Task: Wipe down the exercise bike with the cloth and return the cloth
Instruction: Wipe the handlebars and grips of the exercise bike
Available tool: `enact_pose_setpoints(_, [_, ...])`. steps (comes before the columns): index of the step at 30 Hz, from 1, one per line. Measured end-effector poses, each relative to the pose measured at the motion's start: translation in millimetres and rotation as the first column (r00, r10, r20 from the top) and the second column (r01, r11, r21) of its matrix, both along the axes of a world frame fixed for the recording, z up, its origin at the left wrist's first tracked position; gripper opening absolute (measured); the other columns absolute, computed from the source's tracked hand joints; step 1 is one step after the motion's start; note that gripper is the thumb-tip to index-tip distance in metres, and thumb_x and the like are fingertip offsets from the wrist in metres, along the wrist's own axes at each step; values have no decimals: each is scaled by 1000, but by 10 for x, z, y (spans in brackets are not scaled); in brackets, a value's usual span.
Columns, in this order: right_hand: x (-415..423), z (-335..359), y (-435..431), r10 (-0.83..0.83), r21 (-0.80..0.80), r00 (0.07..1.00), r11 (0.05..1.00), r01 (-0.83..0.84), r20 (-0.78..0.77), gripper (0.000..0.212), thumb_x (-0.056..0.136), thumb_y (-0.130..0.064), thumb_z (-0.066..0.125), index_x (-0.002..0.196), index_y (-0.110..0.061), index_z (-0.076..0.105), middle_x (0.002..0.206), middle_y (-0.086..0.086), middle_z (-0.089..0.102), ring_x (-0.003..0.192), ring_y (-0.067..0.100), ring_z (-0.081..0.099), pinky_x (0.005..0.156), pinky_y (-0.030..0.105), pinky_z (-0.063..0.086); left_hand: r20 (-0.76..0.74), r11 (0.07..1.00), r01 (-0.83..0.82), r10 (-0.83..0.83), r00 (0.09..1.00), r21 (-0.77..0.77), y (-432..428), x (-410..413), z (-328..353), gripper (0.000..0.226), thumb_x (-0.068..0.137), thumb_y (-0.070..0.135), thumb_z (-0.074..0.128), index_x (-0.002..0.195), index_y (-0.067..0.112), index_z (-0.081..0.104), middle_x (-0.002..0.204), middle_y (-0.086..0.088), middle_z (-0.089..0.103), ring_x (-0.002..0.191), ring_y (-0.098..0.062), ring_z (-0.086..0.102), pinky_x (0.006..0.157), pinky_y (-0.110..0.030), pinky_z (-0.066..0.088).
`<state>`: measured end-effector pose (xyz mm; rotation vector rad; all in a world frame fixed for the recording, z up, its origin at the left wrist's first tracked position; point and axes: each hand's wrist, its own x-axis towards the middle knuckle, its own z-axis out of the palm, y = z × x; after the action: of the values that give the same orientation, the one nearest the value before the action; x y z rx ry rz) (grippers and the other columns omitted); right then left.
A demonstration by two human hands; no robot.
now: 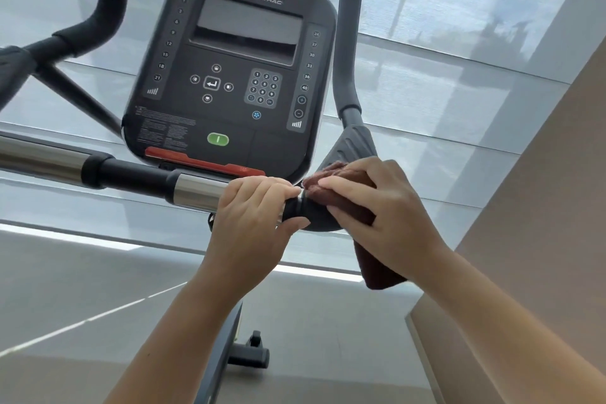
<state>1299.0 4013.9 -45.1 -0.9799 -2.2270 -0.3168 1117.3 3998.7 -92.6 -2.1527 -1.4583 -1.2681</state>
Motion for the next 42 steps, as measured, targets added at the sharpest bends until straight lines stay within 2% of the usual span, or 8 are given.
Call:
enact_pose_setpoints(3, [82,54,25,86,-14,994,996,-86,69,28,85,-30,57,110,-21,67,101,6,61,93,23,51,84,24,39,-7,1000,5,-5,1000,14,-3,-3,1,38,82,38,47,91,5,65,94,-7,69,91,-29,63,88,-33,31])
enact_pose_setpoints(9, [122,392,572,-140,-141,990,981,134,-34,31,86,-20,61,116,-26,63,109,5,55,107,26,46,95,24,33,-18,1000,1,-1,1000,28,-28,1,25,38,82,37,48,91,4,66,94,-8,69,91,-29,63,88,-33,32])
enact_pose_setpoints(17, [269,226,407,81,-49,996,996,-79,45,29,84,-25,61,113,-23,65,103,4,59,96,19,49,91,20,35,-23,999,2,0,1000,50,21,-7,-8,40,85,39,44,91,6,65,93,-6,69,91,-29,63,88,-33,32])
enact_pose_setpoints(21, [284,459,877,-66,-138,996,989,56,-66,31,86,-18,62,115,-26,64,105,7,56,104,25,51,97,31,37,-18,999,5,-4,1000,38,19,-11,0,40,86,40,44,92,7,65,94,-5,69,91,-27,63,88,-32,32])
enact_pose_setpoints(27, [293,198,622,-82,-149,943,988,35,-322,34,84,-16,63,114,-32,62,103,-3,54,98,9,51,88,8,36,-5,999,2,-2,1000,37,4,-4,-3,37,84,39,48,91,6,65,94,-5,69,92,-28,62,88,-31,31])
enact_pose_setpoints(31, [367,-166,288,-9,-48,931,999,-9,-364,33,83,-20,61,115,-25,63,105,-6,51,98,15,54,89,23,44,-2,999,-7,7,1000,40,15,1,6,40,85,40,45,89,6,66,92,-5,70,90,-28,63,87,-31,32])
enact_pose_setpoints(36, [377,21,674,-134,-204,770,979,5,-624,31,87,-16,59,118,-21,62,111,4,58,103,5,53,91,9,39,-18,1000,-7,8,1000,22,-2,3,36,42,85,41,44,88,5,66,91,-6,70,90,-28,64,86,-32,31])
enact_pose_setpoints(42, [207,-220,730,-90,-271,444,891,-365,-892,29,92,-14,53,120,-18,61,123,-8,62,118,5,53,103,26,40,-14,999,-9,8,1000,-37,-3,17,66,40,80,41,46,87,6,64,89,-5,69,89,-28,63,83,-31,29])
